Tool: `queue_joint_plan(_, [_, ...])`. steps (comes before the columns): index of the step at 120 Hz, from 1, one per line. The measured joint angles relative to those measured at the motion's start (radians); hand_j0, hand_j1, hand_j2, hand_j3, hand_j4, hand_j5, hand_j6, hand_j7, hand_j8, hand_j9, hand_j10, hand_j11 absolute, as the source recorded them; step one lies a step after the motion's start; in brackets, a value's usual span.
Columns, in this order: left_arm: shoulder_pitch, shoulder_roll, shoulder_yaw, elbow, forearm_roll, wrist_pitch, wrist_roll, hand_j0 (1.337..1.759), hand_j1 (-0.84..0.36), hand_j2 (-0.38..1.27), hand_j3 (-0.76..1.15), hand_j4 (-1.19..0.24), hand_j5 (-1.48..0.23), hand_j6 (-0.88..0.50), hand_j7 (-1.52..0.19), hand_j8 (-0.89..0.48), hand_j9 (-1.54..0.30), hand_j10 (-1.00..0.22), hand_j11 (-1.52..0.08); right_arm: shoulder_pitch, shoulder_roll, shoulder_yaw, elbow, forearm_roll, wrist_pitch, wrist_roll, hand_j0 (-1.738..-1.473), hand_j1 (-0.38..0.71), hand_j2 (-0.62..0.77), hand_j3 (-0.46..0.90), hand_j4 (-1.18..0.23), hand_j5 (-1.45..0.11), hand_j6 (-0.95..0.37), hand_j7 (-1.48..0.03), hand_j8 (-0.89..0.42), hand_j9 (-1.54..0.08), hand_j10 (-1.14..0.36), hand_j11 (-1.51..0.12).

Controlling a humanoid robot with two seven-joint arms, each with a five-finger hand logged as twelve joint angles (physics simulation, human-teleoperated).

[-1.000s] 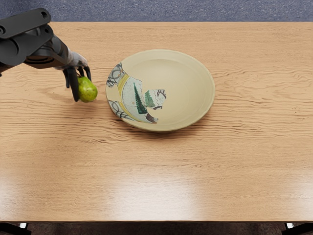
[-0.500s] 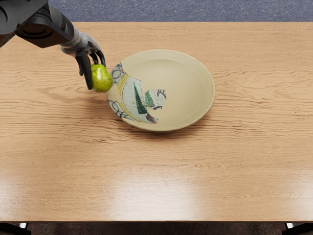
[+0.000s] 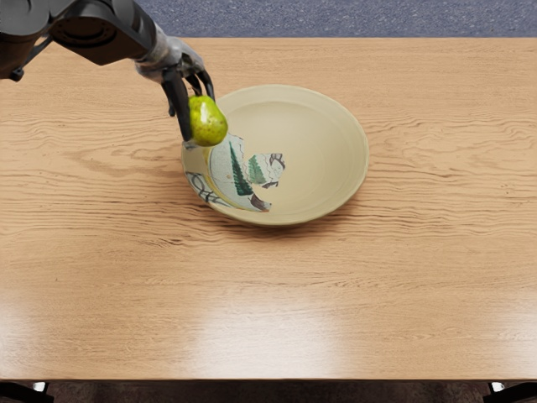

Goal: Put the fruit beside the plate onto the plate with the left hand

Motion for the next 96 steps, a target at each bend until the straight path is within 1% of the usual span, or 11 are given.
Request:
queue_joint_plan(14, [-0.012, -0.041, -0.004, 0.024, -0.01, 0.0, 0.0, 1.653, -0.26, 0.48, 0.0, -0.45, -1.16, -0.4, -1.16, -0.84, -1.17, -0.86, -1.17, 0.0, 0.0, 0.0, 0.0, 0.0, 0.0, 0.0, -1.658, -0.31, -0.01, 0.0, -0.03, -0.04, -0.03, -0.04, -0.03, -0.04, -0.03, -0.04])
queue_joint_plan(31, [-0.023, -0.063, -0.013, 0.04, -0.011, 0.0, 0.0, 1.653, -0.26, 0.49, 0.0, -0.49, -1.16, -0.43, -1.16, -0.85, -1.17, -0.86, -1.17, 0.0, 0.0, 0.0, 0.001, 0.0, 0.0, 0.0, -1.658, -0.31, -0.01, 0.0, -0.03, -0.04, -0.03, -0.04, -0.03, -0.04, -0.03, -0.04])
queue_joint_plan(41, [-0.024, -0.09, -0.018, 0.054, -0.013, 0.001, 0.0, 1.653, -0.27, 0.57, 0.0, -0.51, -1.16, -0.43, -1.16, -0.85, -1.16, -0.86, -1.17, 0.0, 0.0, 0.0, 0.001, 0.0, 0.0, 0.0, -1.658, -0.31, -0.01, 0.0, -0.03, -0.04, -0.03, -0.04, -0.03, -0.04, -0.03, -0.04])
queue_joint_plan(49, [-0.025, -0.103, -0.02, 0.07, -0.012, 0.0, 0.0, 1.653, -0.28, 0.6, 0.0, -0.52, -1.16, -0.45, -1.16, -0.86, -1.16, -0.86, -1.17, 0.0, 0.0, 0.0, 0.001, 0.0, 0.0, 0.0, -1.658, -0.31, -0.01, 0.0, -0.03, -0.04, -0.03, -0.04, -0.03, -0.04, -0.03, -0.04])
queue_joint_plan(54, [-0.032, -0.113, -0.021, 0.081, -0.013, -0.001, 0.0, 1.654, -0.3, 0.63, 0.0, -0.49, -1.16, -0.44, -1.16, -0.86, -1.16, -0.86, -1.16, 0.0, 0.0, 0.0, 0.0, 0.0, 0.0, 0.0, -1.658, -0.31, -0.01, 0.0, -0.03, -0.04, -0.03, -0.04, -0.03, -0.04, -0.03, -0.04])
queue_joint_plan(58, [-0.036, -0.118, -0.022, 0.09, -0.013, 0.001, 0.0, 1.654, -0.29, 0.64, 0.0, -0.52, -1.16, -0.45, -1.16, -0.86, -1.16, -0.86, -1.17, 0.0, 0.0, 0.0, 0.0, 0.0, 0.0, 0.0, -1.658, -0.31, -0.01, 0.0, -0.03, -0.04, -0.03, -0.04, -0.03, -0.04, -0.03, -0.04])
queue_joint_plan(63, [-0.037, -0.127, -0.022, 0.1, -0.011, 0.001, 0.0, 1.654, -0.29, 0.65, 0.0, -0.53, -1.16, -0.46, -1.16, -0.86, -1.16, -0.86, -1.16, 0.0, 0.0, 0.0, 0.0, 0.0, 0.0, 0.0, -1.658, -0.31, -0.01, 0.0, -0.03, -0.04, -0.03, -0.04, -0.03, -0.04, -0.03, -0.04])
queue_joint_plan(74, [-0.046, -0.141, -0.022, 0.117, -0.011, 0.0, 0.0, 1.654, -0.3, 0.64, 0.0, -0.52, -1.16, -0.46, -1.16, -0.86, -1.16, -0.86, -1.16, 0.0, 0.0, 0.0, 0.0, 0.0, 0.0, 0.0, -1.658, -0.31, -0.01, 0.0, -0.03, -0.04, -0.03, -0.04, -0.03, -0.04, -0.03, -0.04])
queue_joint_plan(78, [-0.045, -0.156, -0.023, 0.125, -0.012, 0.0, 0.0, 1.654, -0.31, 0.68, 0.0, -0.52, -1.16, -0.45, -1.16, -0.86, -1.16, -0.86, -1.16, 0.0, 0.0, 0.0, 0.0, 0.0, 0.0, 0.0, -1.658, -0.31, -0.01, 0.0, -0.03, -0.04, -0.03, -0.04, -0.03, -0.04, -0.03, -0.04])
queue_joint_plan(91, [-0.044, -0.162, -0.022, 0.142, -0.013, 0.0, 0.0, 1.653, -0.34, 0.7, 0.0, -0.5, -1.17, -0.43, -1.16, -0.86, -1.16, -0.86, -1.16, 0.0, 0.0, 0.0, 0.0, 0.0, 0.0, 0.0, -1.658, -0.31, -0.01, 0.0, -0.03, -0.04, -0.03, -0.04, -0.03, -0.04, -0.03, -0.04])
queue_joint_plan(96, [-0.045, -0.164, -0.022, 0.144, -0.012, 0.0, 0.0, 1.653, -0.34, 0.69, 0.0, -0.49, -1.15, -0.44, -1.13, -0.84, -1.14, -0.84, -1.14, 0.0, 0.0, 0.0, 0.0, 0.0, 0.0, 0.0, -1.658, -0.31, -0.01, 0.0, -0.03, -0.04, -0.03, -0.04, -0.03, -0.04, -0.03, -0.04])
